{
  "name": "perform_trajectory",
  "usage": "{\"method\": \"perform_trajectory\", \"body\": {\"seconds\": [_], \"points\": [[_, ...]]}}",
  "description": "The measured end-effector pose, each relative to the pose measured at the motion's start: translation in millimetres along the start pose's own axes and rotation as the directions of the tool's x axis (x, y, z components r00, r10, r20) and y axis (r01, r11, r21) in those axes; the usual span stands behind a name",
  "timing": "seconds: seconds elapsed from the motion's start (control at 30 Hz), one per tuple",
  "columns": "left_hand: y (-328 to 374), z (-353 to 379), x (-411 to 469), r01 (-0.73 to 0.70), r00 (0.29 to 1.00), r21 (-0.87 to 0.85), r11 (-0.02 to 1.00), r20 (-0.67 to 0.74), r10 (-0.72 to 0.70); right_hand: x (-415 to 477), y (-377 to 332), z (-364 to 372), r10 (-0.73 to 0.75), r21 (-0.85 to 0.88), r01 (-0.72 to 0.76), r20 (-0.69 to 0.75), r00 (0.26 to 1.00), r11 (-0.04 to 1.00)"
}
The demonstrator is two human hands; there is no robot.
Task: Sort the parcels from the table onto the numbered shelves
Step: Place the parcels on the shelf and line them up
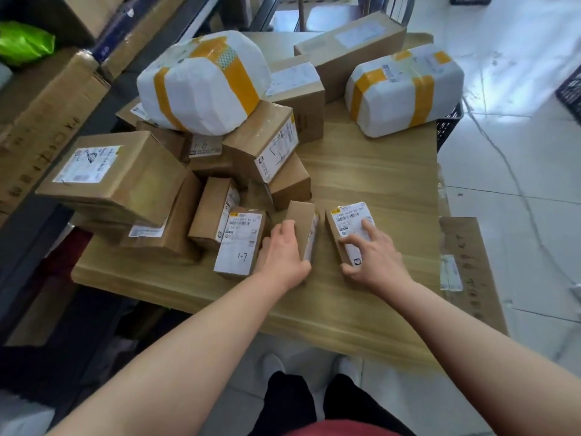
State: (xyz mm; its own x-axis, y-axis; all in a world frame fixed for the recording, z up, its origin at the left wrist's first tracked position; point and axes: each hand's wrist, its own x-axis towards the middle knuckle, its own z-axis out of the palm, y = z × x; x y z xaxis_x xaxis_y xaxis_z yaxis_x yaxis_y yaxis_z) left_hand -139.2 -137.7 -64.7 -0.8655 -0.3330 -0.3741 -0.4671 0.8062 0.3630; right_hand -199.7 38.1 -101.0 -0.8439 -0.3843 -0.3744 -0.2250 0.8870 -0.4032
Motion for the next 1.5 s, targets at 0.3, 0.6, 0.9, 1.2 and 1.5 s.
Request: {"method": "perform_trajectory", "body": {"seconds": [0.3, 0.6, 0.9, 1.2, 1.5], "points": [[-1.2, 16.9, -21.5, 0.222, 0.971, -0.375, 0.9, 0.173, -0.167, -39.6, 34.0, 2.9, -0.022, 0.013, 0.022, 0.001, 1.0, 1.0], [11.2, 32.2, -21.8, 0.182, 0.983, -0.221, 0.958, 0.045, -0.176, -48.7, 46.7, 6.0, 0.024, 0.185, -0.018, -0.03, 0.999, 0.983], [32.4, 52.0, -28.3, 0.168, 0.984, 0.028, 0.985, 0.053, -0.169, -57.6, 46.4, 13.8, 0.083, 0.212, -0.068, -0.063, 0.995, 0.975], [19.5, 65.0, -48.6, 0.268, 0.963, -0.051, 0.962, -0.021, -0.269, -58.8, 55.1, 18.0, 0.05, 0.234, -0.029, -0.087, 0.995, 0.972], [-27.9, 39.0, -113.6, 0.138, 0.898, -0.456, 0.879, -0.317, -0.305, -80.5, 12.1, 2.6, -0.119, 0.314, 0.181, -0.208, 0.971, 0.932]]}}
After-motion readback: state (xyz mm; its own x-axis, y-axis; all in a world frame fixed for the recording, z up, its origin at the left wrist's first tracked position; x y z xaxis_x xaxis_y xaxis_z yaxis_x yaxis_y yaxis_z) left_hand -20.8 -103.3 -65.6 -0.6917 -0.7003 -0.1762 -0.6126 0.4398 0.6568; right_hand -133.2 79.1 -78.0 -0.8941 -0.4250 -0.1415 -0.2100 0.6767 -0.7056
